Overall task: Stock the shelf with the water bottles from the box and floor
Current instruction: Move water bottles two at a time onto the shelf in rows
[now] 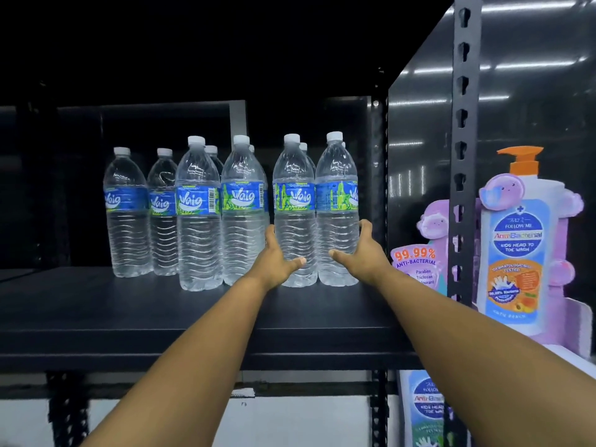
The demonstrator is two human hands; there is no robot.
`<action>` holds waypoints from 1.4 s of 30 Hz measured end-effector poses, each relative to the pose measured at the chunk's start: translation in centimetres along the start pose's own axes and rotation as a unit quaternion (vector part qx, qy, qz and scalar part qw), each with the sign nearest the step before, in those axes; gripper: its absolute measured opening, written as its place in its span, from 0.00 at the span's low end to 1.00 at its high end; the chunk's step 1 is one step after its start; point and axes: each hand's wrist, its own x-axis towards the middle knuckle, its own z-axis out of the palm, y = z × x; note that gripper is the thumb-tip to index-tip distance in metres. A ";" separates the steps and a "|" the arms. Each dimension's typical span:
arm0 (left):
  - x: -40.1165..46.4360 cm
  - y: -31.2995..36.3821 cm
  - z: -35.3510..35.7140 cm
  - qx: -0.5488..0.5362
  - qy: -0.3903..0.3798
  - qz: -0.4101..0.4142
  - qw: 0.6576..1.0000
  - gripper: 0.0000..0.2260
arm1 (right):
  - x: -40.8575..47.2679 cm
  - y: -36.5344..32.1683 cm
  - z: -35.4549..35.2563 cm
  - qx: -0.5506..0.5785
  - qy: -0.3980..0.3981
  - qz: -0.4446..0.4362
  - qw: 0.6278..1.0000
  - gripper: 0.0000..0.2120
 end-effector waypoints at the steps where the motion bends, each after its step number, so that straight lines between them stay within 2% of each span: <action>1: 0.0 0.0 0.0 -0.003 0.001 0.003 1.000 0.46 | 0.0 0.0 0.0 0.000 0.000 -0.001 1.000 0.41; 7: 0.0 -0.1 0.2 -0.025 0.025 0.011 0.999 0.44 | 0.2 0.0 -0.3 0.033 -0.008 0.005 0.999 0.39; 12: 0.9 0.9 -0.4 -0.074 0.067 0.033 0.995 0.48 | 1.6 -1.2 -0.8 0.096 0.016 0.016 0.995 0.45; 14: 1.5 1.5 -0.6 -0.092 0.085 0.041 0.991 0.48 | 2.0 -1.7 -0.8 0.120 0.031 0.004 0.992 0.43; 17: 2.1 1.8 -0.3 -0.104 0.096 0.044 0.989 0.46 | 2.3 -1.8 -0.5 0.160 0.056 -0.023 0.985 0.31; 18: 2.2 1.7 -0.1 -0.106 0.098 0.046 0.988 0.46 | 2.2 -1.7 -0.3 0.167 0.061 -0.032 0.984 0.29; 23: 2.4 0.4 0.7 -0.102 0.120 0.071 0.985 0.47 | 2.5 -0.7 0.4 0.168 0.064 -0.047 0.983 0.35; 32: 2.7 0.1 0.4 -0.125 0.109 0.073 0.983 0.44 | 2.3 -1.0 0.5 0.110 0.127 -0.062 0.984 0.33; 37: 2.7 0.0 0.5 -0.144 0.096 0.071 0.982 0.45 | 2.2 -0.6 0.7 0.089 0.122 -0.062 0.987 0.42; 40: 2.6 0.2 0.9 -0.124 0.097 0.069 0.985 0.49 | 1.8 -0.9 0.5 0.107 0.107 -0.052 0.987 0.48; 42: 2.5 0.5 1.1 -0.099 0.112 0.063 0.987 0.50 | 1.7 -0.8 0.4 0.119 0.096 -0.048 0.987 0.49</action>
